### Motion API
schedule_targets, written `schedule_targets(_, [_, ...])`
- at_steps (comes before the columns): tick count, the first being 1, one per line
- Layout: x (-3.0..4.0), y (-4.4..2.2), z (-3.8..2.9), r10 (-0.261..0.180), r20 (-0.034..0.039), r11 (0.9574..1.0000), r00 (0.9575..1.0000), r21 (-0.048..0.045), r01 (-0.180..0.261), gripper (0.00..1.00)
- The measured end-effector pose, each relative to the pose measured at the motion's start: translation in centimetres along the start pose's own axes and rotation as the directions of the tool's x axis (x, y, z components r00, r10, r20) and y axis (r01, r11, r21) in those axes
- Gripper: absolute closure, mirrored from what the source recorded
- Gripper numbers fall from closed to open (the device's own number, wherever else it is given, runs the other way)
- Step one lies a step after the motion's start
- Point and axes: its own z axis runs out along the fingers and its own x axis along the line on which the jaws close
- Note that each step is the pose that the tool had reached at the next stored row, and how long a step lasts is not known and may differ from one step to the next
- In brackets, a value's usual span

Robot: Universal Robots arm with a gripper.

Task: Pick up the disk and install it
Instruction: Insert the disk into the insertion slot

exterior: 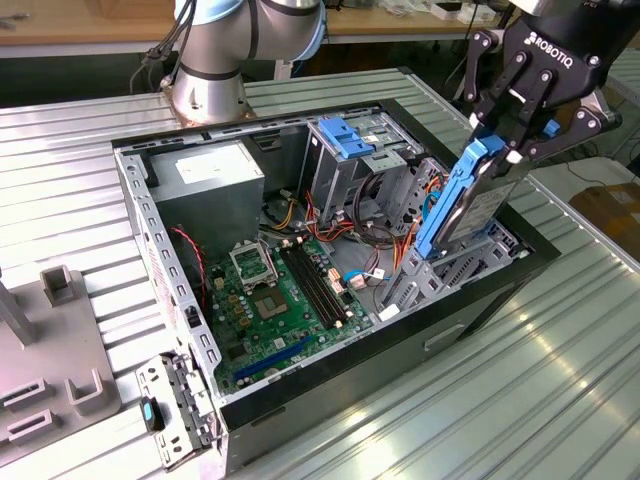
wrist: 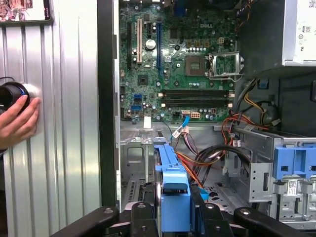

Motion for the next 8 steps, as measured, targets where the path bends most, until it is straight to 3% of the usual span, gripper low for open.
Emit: schedule_targets(8, [0.02, 0.05, 0.79, -0.003, -0.0020, 1.0000, 1.0000, -0.0010, 0.003, 0.64])
